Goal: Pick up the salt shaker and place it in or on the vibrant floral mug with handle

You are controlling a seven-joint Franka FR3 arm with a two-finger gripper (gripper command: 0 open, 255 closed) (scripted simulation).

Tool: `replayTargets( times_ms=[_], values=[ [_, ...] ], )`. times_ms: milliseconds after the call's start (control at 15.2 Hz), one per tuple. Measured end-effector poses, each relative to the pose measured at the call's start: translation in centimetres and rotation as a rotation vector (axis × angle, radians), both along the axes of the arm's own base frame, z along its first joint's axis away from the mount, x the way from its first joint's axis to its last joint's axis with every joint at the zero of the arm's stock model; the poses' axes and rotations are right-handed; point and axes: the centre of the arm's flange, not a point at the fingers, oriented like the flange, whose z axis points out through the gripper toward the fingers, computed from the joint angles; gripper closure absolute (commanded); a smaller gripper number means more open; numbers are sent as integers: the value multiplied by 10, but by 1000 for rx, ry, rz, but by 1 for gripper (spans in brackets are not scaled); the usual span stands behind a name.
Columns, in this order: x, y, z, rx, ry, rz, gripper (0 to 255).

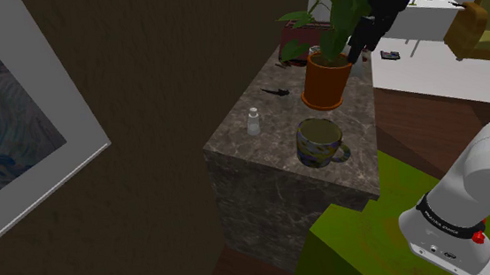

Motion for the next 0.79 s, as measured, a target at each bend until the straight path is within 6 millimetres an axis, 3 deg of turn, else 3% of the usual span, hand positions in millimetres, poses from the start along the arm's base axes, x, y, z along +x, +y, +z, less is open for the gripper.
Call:
replayTargets(
  times_ms=[132, 330, 792],
  values=[
    [5, 2, -4, 2, 3, 0, 0],
    [32, 9, -24, 11, 18, -3, 0],
    [112, 28, -73, 38, 58, -9, 0]
  ],
)
